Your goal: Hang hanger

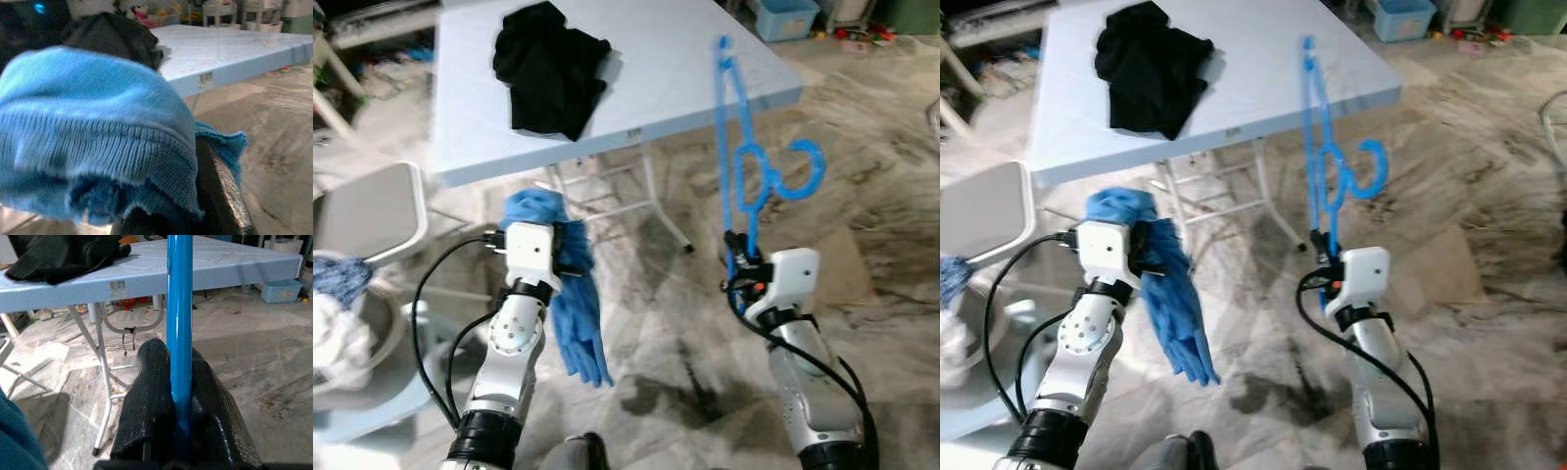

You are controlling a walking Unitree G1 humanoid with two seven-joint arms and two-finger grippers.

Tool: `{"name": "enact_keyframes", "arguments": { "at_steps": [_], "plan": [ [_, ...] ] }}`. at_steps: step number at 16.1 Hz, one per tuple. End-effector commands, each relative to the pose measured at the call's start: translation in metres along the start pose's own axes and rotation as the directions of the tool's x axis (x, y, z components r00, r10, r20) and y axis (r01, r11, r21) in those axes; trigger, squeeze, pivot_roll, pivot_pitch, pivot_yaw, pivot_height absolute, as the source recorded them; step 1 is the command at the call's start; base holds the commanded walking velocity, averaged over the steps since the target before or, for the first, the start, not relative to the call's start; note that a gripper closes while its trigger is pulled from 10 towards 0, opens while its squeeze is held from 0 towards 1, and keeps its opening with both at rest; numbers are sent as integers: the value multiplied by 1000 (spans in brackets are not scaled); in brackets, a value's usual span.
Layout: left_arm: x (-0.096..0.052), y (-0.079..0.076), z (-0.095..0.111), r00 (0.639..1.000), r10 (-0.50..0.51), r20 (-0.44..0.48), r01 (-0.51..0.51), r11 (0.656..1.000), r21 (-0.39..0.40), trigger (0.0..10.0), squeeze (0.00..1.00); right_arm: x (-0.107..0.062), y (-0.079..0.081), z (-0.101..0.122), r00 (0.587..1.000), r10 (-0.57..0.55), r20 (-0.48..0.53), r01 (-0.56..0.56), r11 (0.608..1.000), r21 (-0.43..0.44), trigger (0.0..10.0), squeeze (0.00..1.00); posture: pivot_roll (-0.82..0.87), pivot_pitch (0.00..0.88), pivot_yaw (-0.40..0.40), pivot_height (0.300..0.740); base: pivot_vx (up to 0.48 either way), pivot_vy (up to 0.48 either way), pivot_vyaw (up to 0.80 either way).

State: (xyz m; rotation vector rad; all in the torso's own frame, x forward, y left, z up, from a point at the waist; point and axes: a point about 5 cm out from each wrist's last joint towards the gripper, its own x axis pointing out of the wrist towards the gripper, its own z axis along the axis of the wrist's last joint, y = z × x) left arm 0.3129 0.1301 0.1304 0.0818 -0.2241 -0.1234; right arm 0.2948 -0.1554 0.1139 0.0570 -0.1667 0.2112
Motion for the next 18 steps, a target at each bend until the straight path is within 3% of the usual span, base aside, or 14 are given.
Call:
{"name": "enact_keyframes", "arguments": {
  "at_steps": [1, 8, 12, 18],
  "plan": [
    [-3, 9, 3, 1000, 19, 6, -19, 1000, 6, 10000, 0, 5, 13, 8, 998, 48, 38, -49, 999, 17, 10000, 0, -109, 233, 72, 740, 450, 0, 0],
    [15, 13, 56, 982, 50, 182, -54, 998, 20, 10000, 0, 7, 17, 16, 995, 80, 61, -80, 997, -9, 10000, 0, -104, 231, 59, 740, 456, 0, 0],
    [19, 17, 61, 981, 62, 185, -68, 997, 25, 10000, 0, 7, 17, 17, 994, 86, 61, -85, 996, -20, 10000, 0, -110, 227, 66, 740, 480, 0, 209],
    [21, 12, 63, 983, 43, 176, -48, 999, 24, 10000, 0, 3, 18, 14, 997, 59, 53, -60, 998, 6, 10000, 0, -118, 226, 73, 740, 480, 0, 138]
  ]
}}
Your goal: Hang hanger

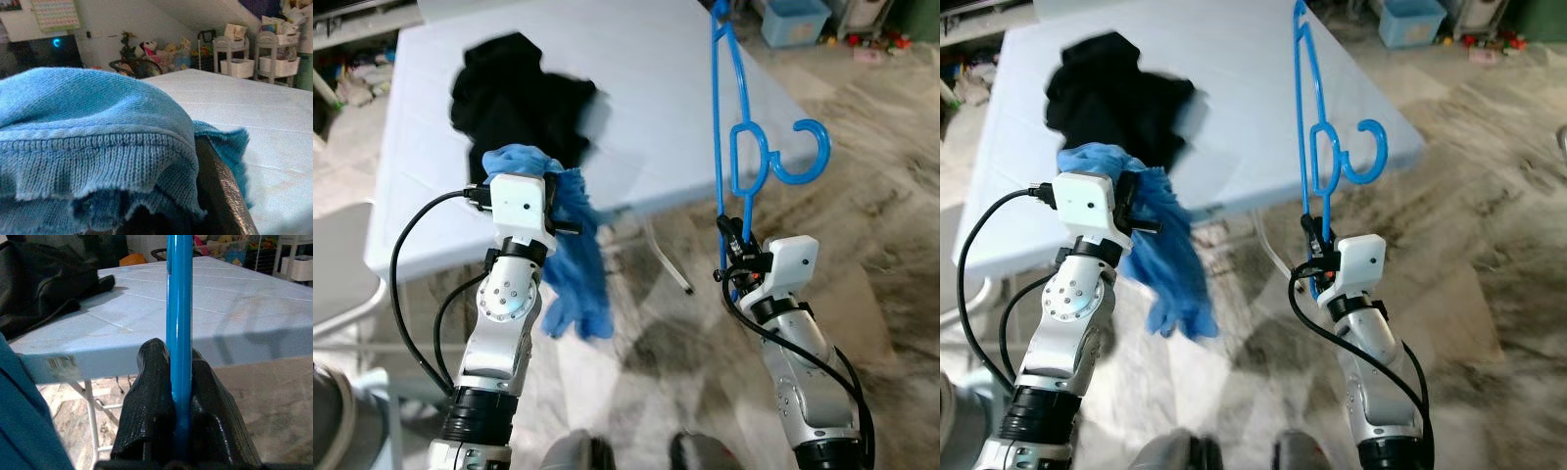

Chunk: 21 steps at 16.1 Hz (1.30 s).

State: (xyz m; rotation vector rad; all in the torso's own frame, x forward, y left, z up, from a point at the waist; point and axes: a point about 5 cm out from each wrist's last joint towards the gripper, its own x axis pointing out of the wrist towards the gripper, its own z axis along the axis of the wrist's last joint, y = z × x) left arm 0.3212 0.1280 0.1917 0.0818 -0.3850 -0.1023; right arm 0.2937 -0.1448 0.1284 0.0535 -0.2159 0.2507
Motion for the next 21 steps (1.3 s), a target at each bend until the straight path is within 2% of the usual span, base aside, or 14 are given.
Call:
{"name": "enact_keyframes", "arguments": {
  "at_steps": [1, 4, 8, 11, 15, 16, 18, 21],
  "plan": [
    [2, 6, 7, 1000, 11, 23, -11, 1000, 15, 10000, 0, 0, 7, 0, 1000, 16, 5, -16, 1000, 12, 10000, 0, -119, 226, 71, 740, 480, 0, 0],
    [7, 6, 13, 999, 22, 48, -23, 999, 28, 10000, 0, 1, 5, -1, 1000, 16, 0, -16, 1000, 4, 10000, 0, -116, 220, 68, 740, 472, 0, 0],
    [3, 4, 7, 999, 22, 27, -23, 1000, 21, 10000, 0, 6, 4, 3, 1000, 17, 9, -17, 1000, 4, 10000, 0, -120, 213, 67, 740, 302, 0, 0],
    [3, 2, 7, 1000, 13, 27, -14, 1000, 19, 10000, 0, 3, 4, 0, 1000, 13, 5, -13, 1000, 2, 10000, 0, -121, 217, 71, 740, 289, 0, 0],
    [5, 3, 8, 999, 26, 31, -28, 998, 61, 10000, 0, 1, 3, 1, 1000, -1, 9, 1, 1000, 1, 10000, 0, -126, 227, 80, 740, 0, 0, 0],
    [8, 4, 10, 999, 18, 39, -21, 997, 73, 10000, 0, 0, 2, 1, 1000, -5, 10, 5, 1000, -2, 10000, 0, -127, 232, 79, 740, 0, 0, 0],
    [23, 13, 15, 998, -8, 56, 2, 995, 104, 10000, 0, -2, -1, 1, 1000, -12, 7, 12, 1000, -8, 10000, 0, -130, 240, 77, 740, 0, 0, 0],
    [36, 21, 23, 997, 1, 83, -12, 991, 131, 10000, 0, -3, -3, 2, 1000, -17, 6, 17, 1000, -17, 10000, 0, -137, 242, 82, 740, 0, 0, 0]
  ]
}}
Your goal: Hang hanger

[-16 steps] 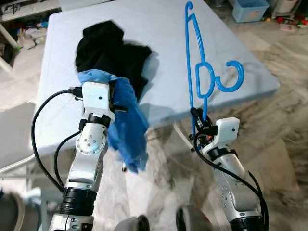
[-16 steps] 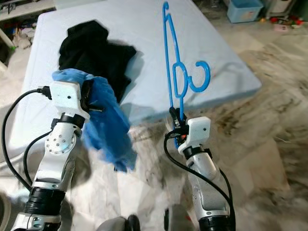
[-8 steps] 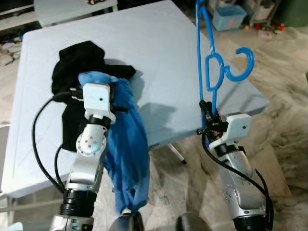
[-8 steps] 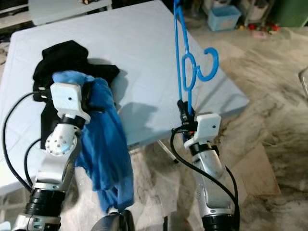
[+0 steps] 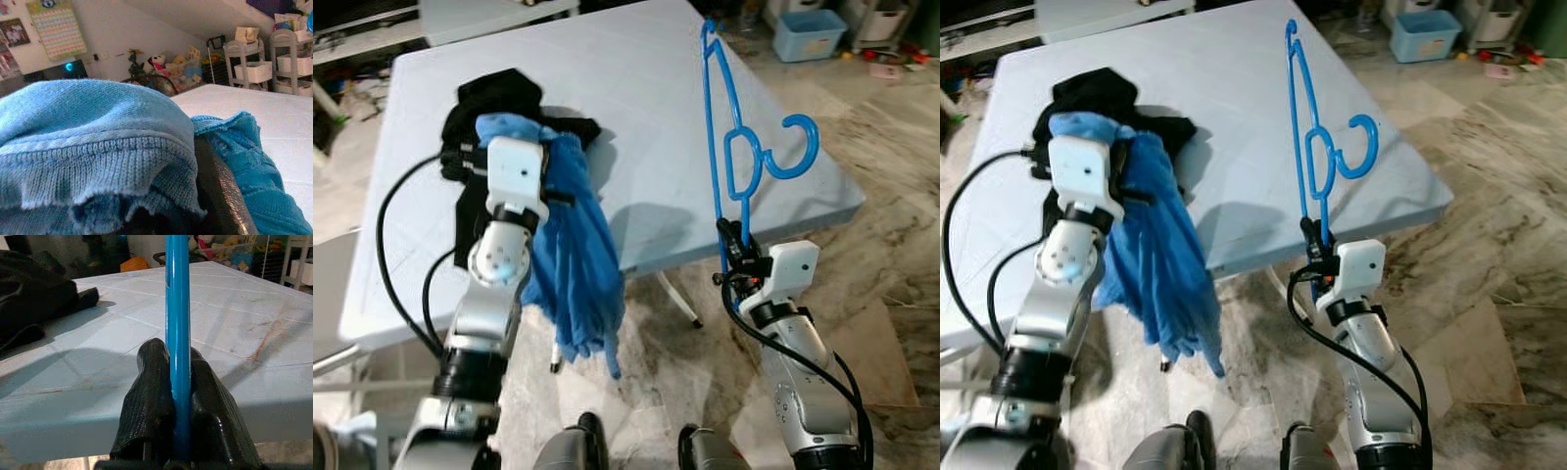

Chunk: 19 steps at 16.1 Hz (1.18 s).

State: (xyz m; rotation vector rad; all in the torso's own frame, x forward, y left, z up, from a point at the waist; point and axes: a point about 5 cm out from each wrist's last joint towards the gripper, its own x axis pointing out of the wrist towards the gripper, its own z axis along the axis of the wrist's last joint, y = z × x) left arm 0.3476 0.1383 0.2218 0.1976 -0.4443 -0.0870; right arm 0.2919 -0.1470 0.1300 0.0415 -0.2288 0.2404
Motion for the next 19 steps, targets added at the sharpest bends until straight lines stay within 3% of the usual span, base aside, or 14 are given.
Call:
{"name": "enact_keyframes", "arguments": {
  "at_steps": [1, 4, 6, 8, 9, 10, 11, 12, 14, 16, 17, 18, 19],
  "plan": [
    [4, 8, 5, 999, 26, 25, -26, 1000, 10, 10000, 0, -1, -1, 0, 1000, -11, -5, 11, 1000, -5, 10000, 0, -138, 240, 84, 740, 0, 0, 0],
    [12, 8, 4, 999, 51, 16, -50, 999, -18, 10000, 0, 0, -1, 0, 1000, -18, -3, 18, 1000, -3, 10000, 0, -135, 236, 92, 740, 0, 0, 0],
    [28, 7, 16, 997, 32, 67, -32, 999, 6, 10000, 0, 0, 1, -2, 1000, -20, -5, 20, 1000, -3, 10000, 0, -138, 236, 96, 740, 0, 0, 0],
    [57, 18, 28, 998, 9, 59, -10, 1000, 16, 10000, 0, 1, 1, -1, 1000, -23, -3, 23, 1000, -1, 10000, 0, -140, 243, 94, 740, 0, 0, 0],
    [78, 32, 39, 998, 19, 52, -22, 998, 53, 10000, 0, 1, 1, -1, 1000, -22, -7, 22, 1000, -6, 10000, 0, -143, 250, 91, 740, 0, 0, 0],
    [90, 39, 49, 999, 15, 52, -20, 994, 107, 10000, 0, 1, 1, -1, 1000, -21, -11, 21, 1000, -8, 10000, 0, -148, 254, 86, 740, 0, 0, 0],
    [93, 41, 51, 999, 15, 45, -20, 991, 129, 10000, 0, 1, 1, -1, 1000, -21, -12, 20, 1000, -9, 10000, 0, -151, 255, 86, 740, 0, 0, 0],
    [107, 52, 68, 999, 36, 31, -42, 971, 237, 10000, 0, 1, 1, -1, 1000, -18, -13, 18, 1000, -12, 10000, 0, -167, 260, 81, 740, 0, 0, 0],
    [119, 70, 90, 995, 103, 0, -100, 968, 231, 10000, 0, 0, 0, 1, 1000, -19, -10, 19, 1000, -18, 10000, 0, -186, 266, 75, 740, 0, 0, 0],
    [131, 86, 148, 965, 203, 168, -250, 909, 333, 10000, 0, -2, -2, 3, 1000, -27, -5, 27, 999, -30, 10000, 0, -207, 271, 76, 740, 0, 0, 0],
    [132, 95, 187, 906, 263, 330, -382, 844, 377, 10000, 0, -3, -3, 5, 999, -38, 2, 38, 999, -31, 10000, 0, -213, 274, 77, 740, 0, 0, 0],
    [130, 98, 211, 852, 284, 440, -470, 786, 403, 10000, 0, -4, -4, 6, 999, -43, 1, 43, 998, -35, 10000, 0, -221, 277, 77, 740, 0, 0, 0],
    [125, 102, 238, 767, 297, 569, -580, 700, 417, 10000, 0, -5, -4, 6, 999, -47, 2, 48, 998, -36, 10000, 0, -222, 280, 80, 740, 0, 0, 0]
  ]
}}
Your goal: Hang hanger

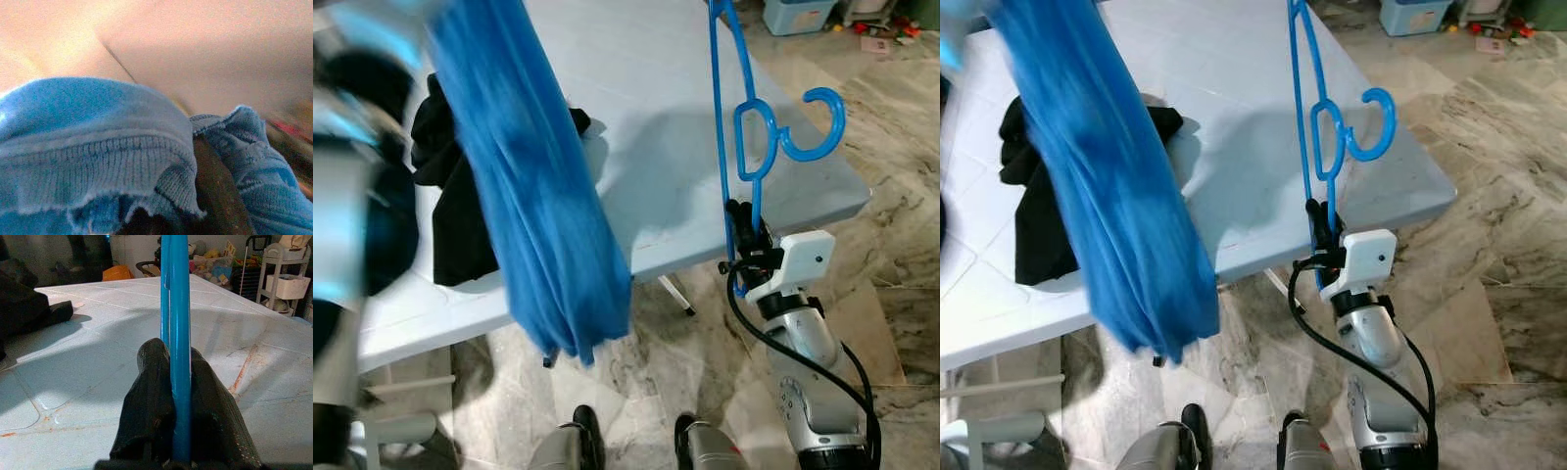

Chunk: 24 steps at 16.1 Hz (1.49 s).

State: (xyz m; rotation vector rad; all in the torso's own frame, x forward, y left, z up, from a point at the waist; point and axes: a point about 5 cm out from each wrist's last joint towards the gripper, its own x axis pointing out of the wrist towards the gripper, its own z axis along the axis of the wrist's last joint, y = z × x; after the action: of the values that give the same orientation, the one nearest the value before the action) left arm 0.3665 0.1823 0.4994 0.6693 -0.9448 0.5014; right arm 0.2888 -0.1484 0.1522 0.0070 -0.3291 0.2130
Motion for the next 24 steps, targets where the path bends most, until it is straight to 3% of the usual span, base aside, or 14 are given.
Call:
{"name": "enact_keyframes", "arguments": {
  "at_steps": [1, 2, 4, 5, 7, 8, 10, 14, 16, 19, 22, 24],
  "plan": [
    [8, 14, 15, 992, 83, 100, -88, 995, 40, 10000, 0, -9, -3, -16, 995, -26, -96, 27, 1000, 9, 10000, 0, -224, 281, 81, 740, 0, 0, 0],
    [8, 18, 19, 984, 104, 146, -113, 992, 57, 10000, 0, -10, -2, -16, 995, -27, -97, 28, 1000, 9, 10000, 0, -226, 282, 82, 740, 0, 0, 0],
    [-17, -9, -10, 995, -14, 99, 10, 999, 35, 10000, 0, -10, 1, -18, 994, -24, -103, 26, 1000, 15, 10000, 0, -219, 277, 83, 740, 0, 0, 0],
    [-38, -28, -35, 994, -110, 6, 110, 994, -2, 10000, 0, -9, 3, -18, 994, -18, -104, 20, 1000, 17, 10000, 0, -220, 271, 80, 740, 0, 0, 0],
    [-89, -59, -83, 937, -303, -174, 294, 953, -76, 10000, 0, -7, 3, -18, 994, -8, -105, 10, 1000, 16, 10000, 0, -218, 268, 75, 740, 0, 0, 0],
    [-112, -65, -105, 893, -351, -283, 324, 936, -137, 10000, 1000, -6, 2, -18, 994, -1, -107, 3, 1000, 15, 10000, 0, -215, 267, 70, 740, 0, 0, 0],
    [-137, -67, -128, 819, -416, -394, 350, 908, -229, 10000, 1000, -5, 1, -19, 993, 9, -115, -7, 1000, 12, 10000, 0, -204, 263, 63, 740, 0, 0, 0],
    [-157, -69, -136, 789, -510, -341, 411, 852, -323, 10000, 1000, 2, 11, -24, 991, 48, -126, -45, 998, 34, 10000, 0, -148, 246, 66, 740, 0, 0, 0],
    [-165, -71, -128, 797, -570, -202, 523, 817, -243, 10000, 1000, 5, 16, -26, 990, 63, -126, -58, 997, 48, 10000, 0, -120, 237, 73, 740, 0, 0, 0],
    [-190, -67, -135, 789, -595, -151, 580, 803, -132, 10000, 1000, 8, 19, -28, 990, 66, -126, -59, 996, 61, 10000, 0, -104, 235, 85, 740, 0, 0, 0],
    [-224, -55, -163, 760, -569, -314, 539, 822, -185, 10000, 1000, 6, 20, -31, 990, 64, -129, -55, 996, 70, 10000, 0, -101, 237, 91, 740, 0, 0, 0],
    [-246, -49, -170, 752, -553, -359, 522, 832, -187, 10000, 1000, 4, 19, -32, 990, 59, -131, -50, 996, 71, 10000, 0, -104, 241, 93, 740, 0, 0, 0]
  ]
}}
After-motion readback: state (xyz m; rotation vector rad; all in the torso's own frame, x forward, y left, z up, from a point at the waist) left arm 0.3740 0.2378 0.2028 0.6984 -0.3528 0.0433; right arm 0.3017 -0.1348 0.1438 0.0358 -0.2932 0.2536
